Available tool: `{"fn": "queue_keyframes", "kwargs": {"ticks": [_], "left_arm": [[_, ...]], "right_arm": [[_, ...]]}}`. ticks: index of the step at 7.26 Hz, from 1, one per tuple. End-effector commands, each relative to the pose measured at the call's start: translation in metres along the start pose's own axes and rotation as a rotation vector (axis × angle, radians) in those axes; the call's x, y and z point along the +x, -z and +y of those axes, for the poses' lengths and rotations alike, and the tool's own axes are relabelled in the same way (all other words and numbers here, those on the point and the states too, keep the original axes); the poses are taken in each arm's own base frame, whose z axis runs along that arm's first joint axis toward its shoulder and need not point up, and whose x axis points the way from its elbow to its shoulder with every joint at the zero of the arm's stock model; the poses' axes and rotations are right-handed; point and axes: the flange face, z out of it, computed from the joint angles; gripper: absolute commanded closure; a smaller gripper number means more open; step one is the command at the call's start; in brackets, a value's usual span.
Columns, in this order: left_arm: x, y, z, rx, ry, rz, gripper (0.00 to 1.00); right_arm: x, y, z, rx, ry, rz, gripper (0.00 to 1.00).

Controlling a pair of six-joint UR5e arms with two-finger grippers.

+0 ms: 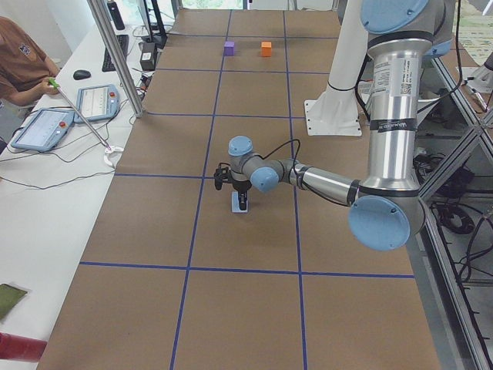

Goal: Place blue block between orange and purple blocks
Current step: 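Lower the left gripper onto the light blue cube and grasp it, then carry the light blue cube with the left gripper to the table center and release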

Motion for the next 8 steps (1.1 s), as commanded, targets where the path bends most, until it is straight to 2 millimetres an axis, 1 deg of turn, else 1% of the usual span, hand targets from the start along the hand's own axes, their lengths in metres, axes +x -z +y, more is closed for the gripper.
{"fn": "queue_keyframes", "kwargs": {"ticks": [1, 2, 3, 4, 5, 6, 7, 8], "left_arm": [[0.042, 0.054, 0.005, -0.019, 0.007, 0.019, 1.0], [0.095, 0.095, -0.007, -0.011, 0.002, 0.03, 1.0], [0.152, 0.127, -0.025, -0.009, 0.004, 0.034, 1.0], [0.215, 0.157, -0.037, -0.001, 0.016, 0.06, 1.0], [0.29, 0.164, -0.043, -0.009, 0.014, 0.1, 1.0], [0.377, 0.153, -0.05, -0.042, 0.035, 0.105, 1.0], [0.446, 0.15, -0.061, -0.056, 0.031, 0.11, 1.0], [0.473, 0.134, -0.054, -0.021, -0.002, 0.1, 1.0]], "right_arm": [[-0.01, 0.011, -0.008, 0.019, 0.02, 0.007, 0.0], [-0.013, 0.02, -0.017, 0.031, 0.039, 0.054, 0.0], [-0.009, 0.014, -0.014, 0.021, 0.033, 0.049, 0.0], [-0.007, 0.01, -0.012, 0.016, 0.013, 0.042, 0.0], [0.0, 0.003, -0.01, 0.002, -0.034, 0.038, 0.0], [0.002, 0.002, -0.009, 0.0, -0.043, 0.04, 0.0], [0.0, 0.004, -0.013, 0.005, -0.058, 0.042, 0.0], [-0.003, 0.006, -0.016, 0.01, -0.056, 0.039, 0.0]]}}
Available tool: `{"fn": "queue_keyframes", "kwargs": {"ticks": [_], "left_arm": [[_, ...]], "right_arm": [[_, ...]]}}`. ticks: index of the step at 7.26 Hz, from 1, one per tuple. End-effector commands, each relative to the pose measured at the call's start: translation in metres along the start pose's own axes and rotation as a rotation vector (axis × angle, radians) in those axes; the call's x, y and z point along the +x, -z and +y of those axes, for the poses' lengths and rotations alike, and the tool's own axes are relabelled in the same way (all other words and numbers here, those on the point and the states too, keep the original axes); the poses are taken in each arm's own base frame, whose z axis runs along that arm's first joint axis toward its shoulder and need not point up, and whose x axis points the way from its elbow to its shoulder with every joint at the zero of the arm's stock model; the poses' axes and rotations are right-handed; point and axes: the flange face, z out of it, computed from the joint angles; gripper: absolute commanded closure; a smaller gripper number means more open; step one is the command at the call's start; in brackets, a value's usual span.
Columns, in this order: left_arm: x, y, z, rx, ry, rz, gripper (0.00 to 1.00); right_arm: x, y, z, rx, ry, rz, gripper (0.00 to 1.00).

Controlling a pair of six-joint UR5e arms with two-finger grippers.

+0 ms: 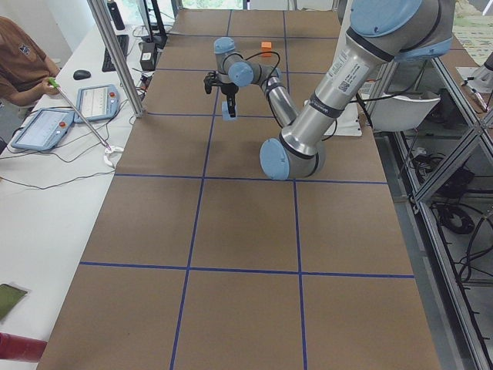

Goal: Place blue block between orange and purple blocks
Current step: 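Carry the light blue cube with the left gripper to the table center and release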

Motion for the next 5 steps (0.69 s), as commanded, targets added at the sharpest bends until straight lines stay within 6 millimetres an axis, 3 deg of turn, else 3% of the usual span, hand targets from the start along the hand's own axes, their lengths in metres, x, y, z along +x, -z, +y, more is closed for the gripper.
{"fn": "queue_keyframes", "kwargs": {"ticks": [1, 2, 3, 4, 5], "left_arm": [[0.065, -0.044, 0.011, 0.057, -0.061, -0.007, 1.0], [0.068, -0.077, 0.011, 0.067, -0.077, -0.012, 1.0], [0.073, -0.095, 0.017, 0.086, -0.094, -0.015, 1.0], [0.074, -0.098, 0.019, 0.083, -0.099, -0.016, 0.94], [0.075, -0.104, 0.023, 0.075, -0.102, -0.021, 0.66]], "right_arm": [[-0.003, 0.002, -0.004, 0.006, -0.007, -0.009, 0.0], [-0.009, 0.006, -0.005, 0.017, -0.003, -0.049, 0.0], [-0.016, 0.008, -0.007, 0.024, -0.015, -0.095, 0.0], [-0.021, 0.01, -0.008, 0.026, -0.075, -0.117, 0.0], [-0.029, 0.02, -0.013, 0.043, -0.073, -0.119, 0.0]]}}
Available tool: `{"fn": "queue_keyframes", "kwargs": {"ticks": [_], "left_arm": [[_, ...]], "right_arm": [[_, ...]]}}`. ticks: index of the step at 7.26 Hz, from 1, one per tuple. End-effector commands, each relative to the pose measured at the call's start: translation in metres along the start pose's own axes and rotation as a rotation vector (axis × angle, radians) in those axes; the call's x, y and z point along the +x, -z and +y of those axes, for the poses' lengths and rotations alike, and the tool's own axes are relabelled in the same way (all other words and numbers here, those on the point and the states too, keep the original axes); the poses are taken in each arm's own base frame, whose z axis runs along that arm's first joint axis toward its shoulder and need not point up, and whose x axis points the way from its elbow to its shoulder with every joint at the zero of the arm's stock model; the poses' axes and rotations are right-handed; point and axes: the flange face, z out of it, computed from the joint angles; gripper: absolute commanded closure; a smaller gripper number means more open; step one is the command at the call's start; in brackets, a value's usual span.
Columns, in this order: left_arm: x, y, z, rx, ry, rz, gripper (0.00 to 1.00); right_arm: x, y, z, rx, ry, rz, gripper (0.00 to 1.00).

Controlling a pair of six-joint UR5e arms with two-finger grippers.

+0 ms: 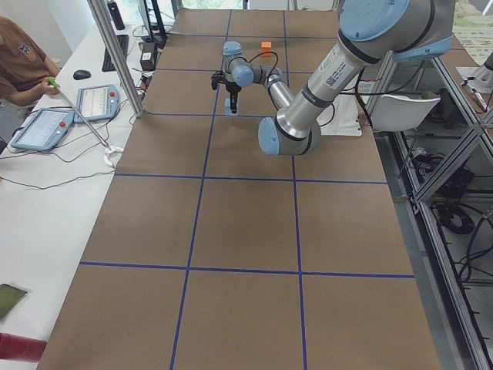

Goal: Place blue block between orange and purple blocks
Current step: 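Carry the light blue cube with the left gripper to the table center and release, then raise the left gripper away while the right gripper moves toward the light blue cube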

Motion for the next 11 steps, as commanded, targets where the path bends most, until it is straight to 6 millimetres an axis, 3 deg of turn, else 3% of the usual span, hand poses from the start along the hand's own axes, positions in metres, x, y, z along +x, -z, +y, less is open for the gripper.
{"fn": "queue_keyframes", "kwargs": {"ticks": [1, 2, 4, 5, 6, 7, 8, 10, 11], "left_arm": [[0.004, -0.012, 0.009, -0.009, -0.011, -0.007, 0.2], [0.011, -0.017, 0.021, -0.018, -0.026, 0.0, 0.0], [0.02, -0.011, 0.024, -0.007, -0.039, 0.045, 0.0], [0.029, 0.01, 0.02, 0.006, -0.039, 0.07, 0.0], [0.017, 0.05, 0.002, 0.03, 0.002, 0.058, 0.0], [0.003, 0.094, -0.002, 0.032, 0.031, 0.015, 0.0], [-0.013, 0.131, -0.005, 0.058, 0.048, 0.018, 0.0], [-0.075, 0.177, -0.04, 0.062, 0.098, -0.041, 0.0], [-0.136, 0.2, -0.058, 0.05, 0.057, -0.067, 0.0]], "right_arm": [[-0.014, 0.01, -0.006, 0.018, -0.022, -0.024, 0.0], [-0.019, 0.015, -0.012, 0.029, -0.025, -0.03, 0.0], [-0.027, 0.02, -0.024, 0.039, -0.009, -0.024, 0.0], [-0.036, 0.024, -0.034, 0.043, 0.004, -0.022, 0.0], [-0.059, 0.041, -0.058, 0.046, 0.011, -0.022, 0.0], [-0.104, 0.054, -0.081, 0.041, -0.003, -0.013, 0.0], [-0.166, 0.054, -0.096, 0.043, 0.021, -0.001, 0.0], [-0.333, 0.029, -0.128, 0.023, -0.055, -0.05, 0.0], [-0.425, 0.006, -0.127, 0.014, -0.093, -0.05, 0.0]]}}
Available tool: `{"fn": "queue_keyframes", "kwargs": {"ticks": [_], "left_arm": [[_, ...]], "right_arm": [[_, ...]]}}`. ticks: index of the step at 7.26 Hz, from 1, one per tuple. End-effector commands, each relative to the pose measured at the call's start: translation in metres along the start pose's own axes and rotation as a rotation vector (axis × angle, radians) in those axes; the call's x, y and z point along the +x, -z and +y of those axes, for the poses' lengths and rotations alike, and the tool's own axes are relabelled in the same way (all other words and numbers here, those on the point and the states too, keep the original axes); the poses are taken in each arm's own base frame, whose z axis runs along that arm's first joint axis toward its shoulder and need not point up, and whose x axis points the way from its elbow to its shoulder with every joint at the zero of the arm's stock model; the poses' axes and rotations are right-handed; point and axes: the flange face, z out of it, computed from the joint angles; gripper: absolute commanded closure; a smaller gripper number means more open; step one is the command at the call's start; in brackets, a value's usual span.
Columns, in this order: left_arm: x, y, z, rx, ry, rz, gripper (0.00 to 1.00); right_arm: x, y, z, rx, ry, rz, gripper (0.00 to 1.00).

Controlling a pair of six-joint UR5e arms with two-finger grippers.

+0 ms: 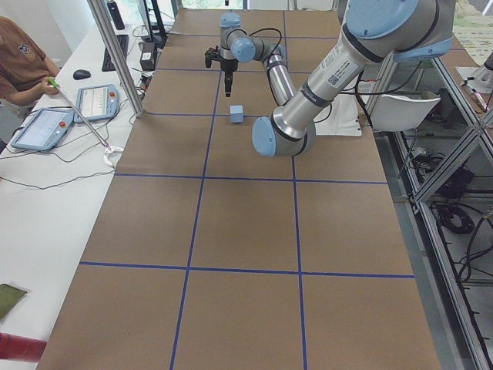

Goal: Place blue block between orange and purple blocks
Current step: 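Raise the left gripper away while the right gripper moves toward the light blue cube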

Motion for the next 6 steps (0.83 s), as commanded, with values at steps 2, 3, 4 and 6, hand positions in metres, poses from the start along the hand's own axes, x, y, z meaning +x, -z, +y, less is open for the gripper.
{"fn": "queue_keyframes", "kwargs": {"ticks": [2, 3, 4, 6], "left_arm": [[-0.216, 0.035, -0.053, -0.036, -0.147, -0.046, 0.0], [-0.282, 0.038, -0.065, -0.046, -0.207, -0.067, 0.0], [-0.341, 0.037, -0.066, -0.054, -0.246, -0.091, 0.0], [-0.434, 0.044, -0.072, -0.078, -0.36, -0.116, 0.0]], "right_arm": [[-0.244, -0.07, 0.031, -0.026, -0.056, -0.015, 0.0], [-0.292, -0.089, 0.043, -0.039, -0.029, -0.011, 0.0], [-0.338, -0.114, 0.053, -0.019, 0.013, 0.026, 0.0], [-0.418, -0.164, 0.06, -0.03, 0.05, 0.091, 0.0]]}}
